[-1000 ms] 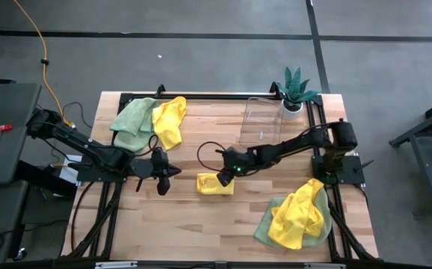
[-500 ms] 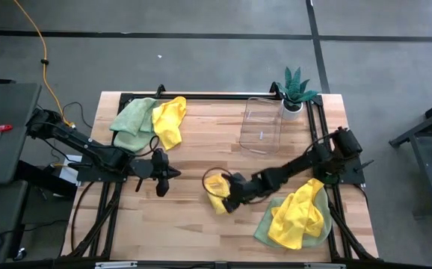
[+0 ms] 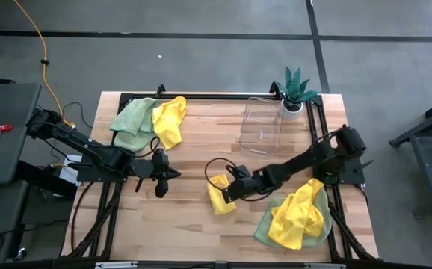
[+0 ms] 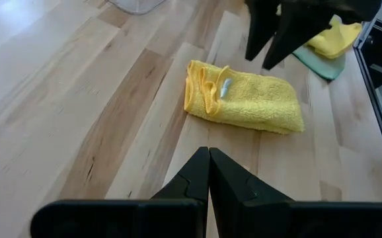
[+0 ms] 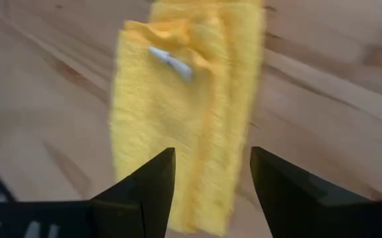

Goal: Fold microfiber towels
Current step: Fold the middle yellow microfiber towel

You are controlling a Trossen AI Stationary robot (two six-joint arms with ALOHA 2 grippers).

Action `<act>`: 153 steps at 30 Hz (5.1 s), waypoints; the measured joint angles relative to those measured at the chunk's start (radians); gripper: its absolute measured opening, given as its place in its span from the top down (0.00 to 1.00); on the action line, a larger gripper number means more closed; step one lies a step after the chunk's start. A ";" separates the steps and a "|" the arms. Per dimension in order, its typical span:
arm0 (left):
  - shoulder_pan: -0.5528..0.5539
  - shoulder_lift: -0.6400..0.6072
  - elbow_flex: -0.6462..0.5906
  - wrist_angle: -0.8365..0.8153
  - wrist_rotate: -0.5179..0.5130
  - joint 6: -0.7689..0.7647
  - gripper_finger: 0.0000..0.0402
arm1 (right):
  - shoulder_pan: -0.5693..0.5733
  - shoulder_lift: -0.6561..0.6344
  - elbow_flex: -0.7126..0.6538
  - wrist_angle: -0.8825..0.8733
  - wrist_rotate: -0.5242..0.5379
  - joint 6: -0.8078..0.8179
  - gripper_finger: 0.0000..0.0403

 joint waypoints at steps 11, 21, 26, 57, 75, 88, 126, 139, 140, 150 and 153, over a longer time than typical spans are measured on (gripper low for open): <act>0.000 0.000 0.000 0.000 0.014 0.000 1.00 | -0.056 0.087 0.000 0.064 -0.112 -0.086 0.53; 0.000 0.000 0.001 0.000 0.027 -0.011 1.00 | -0.052 0.125 0.002 0.130 -0.158 -0.065 0.53; 0.000 0.000 0.001 0.000 0.027 -0.018 1.00 | -0.052 0.127 0.002 0.151 -0.166 -0.058 0.55; 0.107 -0.250 0.056 -0.053 0.074 0.105 1.00 | -0.228 -0.565 -0.001 -0.223 0.056 -0.349 1.00; 0.108 -0.251 0.056 -0.053 0.048 0.102 1.00 | -0.791 -0.691 0.000 -0.521 -0.056 -0.670 1.00; 0.108 -0.251 0.055 -0.052 0.033 0.079 1.00 | -0.794 -0.629 0.000 -0.255 -0.328 -0.734 1.00; 0.108 -0.257 0.055 -0.146 0.200 0.079 1.00 | -0.017 0.139 0.000 0.411 0.060 -0.109 1.00; 0.108 -0.257 0.055 -0.159 0.199 0.079 1.00 | -0.065 0.109 0.000 0.414 -0.073 -0.161 0.70; 0.108 -0.257 0.055 -0.165 0.195 0.079 1.00 | -0.072 0.095 0.000 0.413 -0.088 -0.199 0.66; 0.108 -0.192 0.055 -0.176 0.080 0.065 0.99 | -0.131 -0.095 0.000 0.088 -0.118 -0.458 0.43; 0.108 -0.116 0.055 -0.140 0.071 0.045 0.94 | -0.121 -0.135 0.000 -0.029 -0.113 -0.513 0.43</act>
